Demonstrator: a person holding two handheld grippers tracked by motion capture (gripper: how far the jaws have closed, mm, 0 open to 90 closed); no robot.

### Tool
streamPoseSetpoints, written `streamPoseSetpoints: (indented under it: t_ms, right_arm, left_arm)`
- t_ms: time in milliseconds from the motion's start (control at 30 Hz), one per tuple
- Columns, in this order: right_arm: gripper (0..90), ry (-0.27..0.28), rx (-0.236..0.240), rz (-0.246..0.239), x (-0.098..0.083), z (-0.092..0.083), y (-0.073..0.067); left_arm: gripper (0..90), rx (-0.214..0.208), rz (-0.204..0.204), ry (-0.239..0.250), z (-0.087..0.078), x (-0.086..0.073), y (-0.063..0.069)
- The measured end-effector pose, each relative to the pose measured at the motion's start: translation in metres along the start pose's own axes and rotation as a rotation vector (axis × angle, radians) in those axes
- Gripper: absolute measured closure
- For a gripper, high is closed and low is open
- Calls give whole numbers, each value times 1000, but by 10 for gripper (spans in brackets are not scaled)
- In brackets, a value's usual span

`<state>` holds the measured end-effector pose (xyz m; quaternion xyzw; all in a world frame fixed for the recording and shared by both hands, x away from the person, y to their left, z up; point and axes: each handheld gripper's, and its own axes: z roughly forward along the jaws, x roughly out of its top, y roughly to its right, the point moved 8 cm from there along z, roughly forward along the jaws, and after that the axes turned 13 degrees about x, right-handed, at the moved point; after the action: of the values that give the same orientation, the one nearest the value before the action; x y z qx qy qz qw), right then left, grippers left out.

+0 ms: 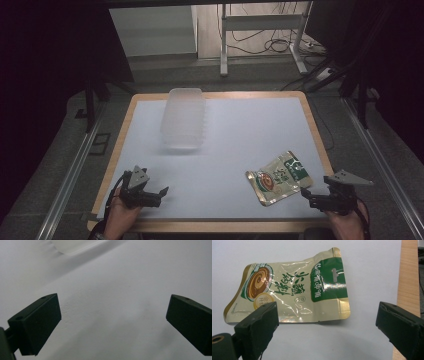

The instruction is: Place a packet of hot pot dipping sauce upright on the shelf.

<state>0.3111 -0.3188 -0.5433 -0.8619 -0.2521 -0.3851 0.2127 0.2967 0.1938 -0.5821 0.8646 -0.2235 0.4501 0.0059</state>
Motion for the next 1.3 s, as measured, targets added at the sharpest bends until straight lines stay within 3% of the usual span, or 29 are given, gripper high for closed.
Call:
streamPoseSetpoints:
  t_ms: [700, 800, 967, 1300]
  right_arm:
    - [44, -5, -5, -29, 7, 1, 5]
    - [43, -7, -1, -38, 10, 3, 4]
    - [41, -14, 3, -52, 14, 7, 3]
    - [41, -19, 23, -65, 22, 18, 6]
  left_arm:
    - [0, -18, -14, -12, -1, 1, 3]
    - [0, -43, -24, -10, -2, 2, 5]
    - [6, -43, -7, -30, -1, -1, 6]
    - [7, -77, -56, 5, -5, 3, 2]
